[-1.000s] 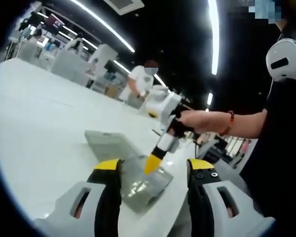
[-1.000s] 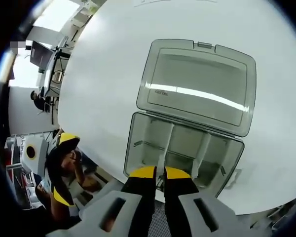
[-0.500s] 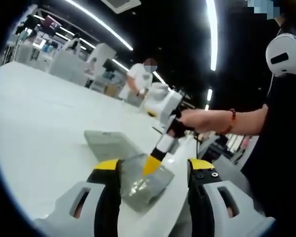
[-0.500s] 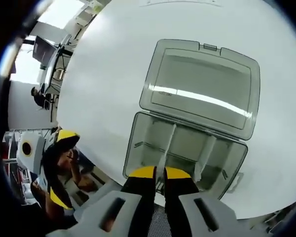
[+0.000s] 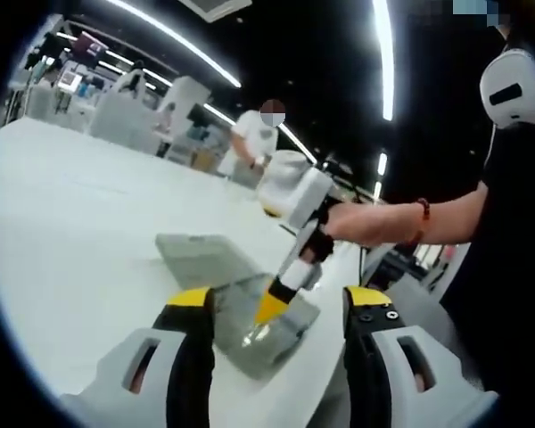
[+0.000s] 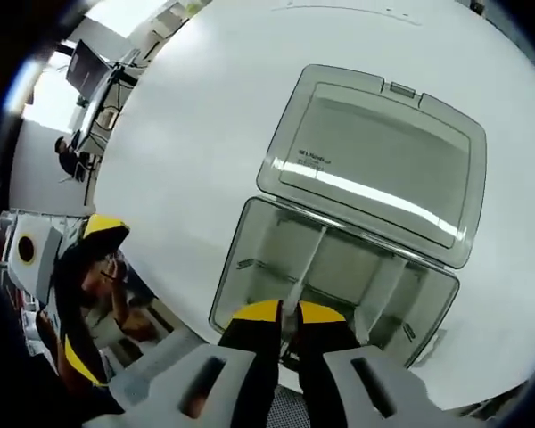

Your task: Insert the divider into the dual guide fixture by aligning both edges with the guide slots and pushing it downward to the bottom, including one-sided entry, uneven engagement, binding, and posture correction.

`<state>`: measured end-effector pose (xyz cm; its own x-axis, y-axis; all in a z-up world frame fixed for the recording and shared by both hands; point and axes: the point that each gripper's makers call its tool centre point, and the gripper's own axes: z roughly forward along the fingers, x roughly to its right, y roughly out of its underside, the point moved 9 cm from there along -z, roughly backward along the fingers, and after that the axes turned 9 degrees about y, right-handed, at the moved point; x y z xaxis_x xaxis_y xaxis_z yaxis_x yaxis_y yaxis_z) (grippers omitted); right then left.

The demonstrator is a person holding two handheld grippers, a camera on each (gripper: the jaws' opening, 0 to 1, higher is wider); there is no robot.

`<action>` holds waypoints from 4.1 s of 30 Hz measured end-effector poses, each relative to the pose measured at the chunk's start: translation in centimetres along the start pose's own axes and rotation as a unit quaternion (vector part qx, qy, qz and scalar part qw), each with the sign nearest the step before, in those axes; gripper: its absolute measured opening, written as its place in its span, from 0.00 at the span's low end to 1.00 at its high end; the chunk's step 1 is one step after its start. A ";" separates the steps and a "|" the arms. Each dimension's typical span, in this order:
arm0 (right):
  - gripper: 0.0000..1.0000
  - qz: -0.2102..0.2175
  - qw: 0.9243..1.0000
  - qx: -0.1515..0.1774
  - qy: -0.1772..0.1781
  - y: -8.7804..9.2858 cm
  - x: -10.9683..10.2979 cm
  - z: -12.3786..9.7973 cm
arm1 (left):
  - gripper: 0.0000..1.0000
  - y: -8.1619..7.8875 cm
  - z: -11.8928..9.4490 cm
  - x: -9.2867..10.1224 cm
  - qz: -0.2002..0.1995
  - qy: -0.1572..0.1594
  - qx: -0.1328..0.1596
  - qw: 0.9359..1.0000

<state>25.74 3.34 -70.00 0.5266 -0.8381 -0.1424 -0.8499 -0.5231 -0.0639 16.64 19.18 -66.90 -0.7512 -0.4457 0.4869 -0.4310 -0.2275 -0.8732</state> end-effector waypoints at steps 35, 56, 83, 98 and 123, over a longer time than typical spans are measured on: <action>0.14 -0.150 0.984 0.093 0.002 1.9 -0.6 0.6 | 0.58 -1.1 0.8 2.2 0.025 0.007 -0.015 1.000; 0.61 -0.235 0.944 0.232 0.014 2.2 -0.3 -1.7 | 0.74 -1.0 2.1 4.6 0.058 -0.018 -0.035 0.998; 0.83 -0.208 0.918 0.337 0.032 5.7 3.2 -5.2 | 0.99 -1.2 4.3 7.9 0.083 -0.031 -0.083 0.993; 0.71 -0.144 0.907 0.389 0.078 9.9 8.4 -8.4 | 0.96 -0.7 9.5 9.8 0.096 0.032 -0.101 0.990; 0.74 -0.087 0.909 0.404 0.061 13.7 14.8 -9.1 | 0.96 0.4 13.2 12.6 0.107 0.030 -0.108 0.988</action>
<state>22.04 -17.65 -63.95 0.6107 -0.7904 0.0468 -0.4655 -0.4062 -0.7863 13.56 2.05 -61.41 -0.8625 -0.4095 0.2974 -0.3504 0.0590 -0.9347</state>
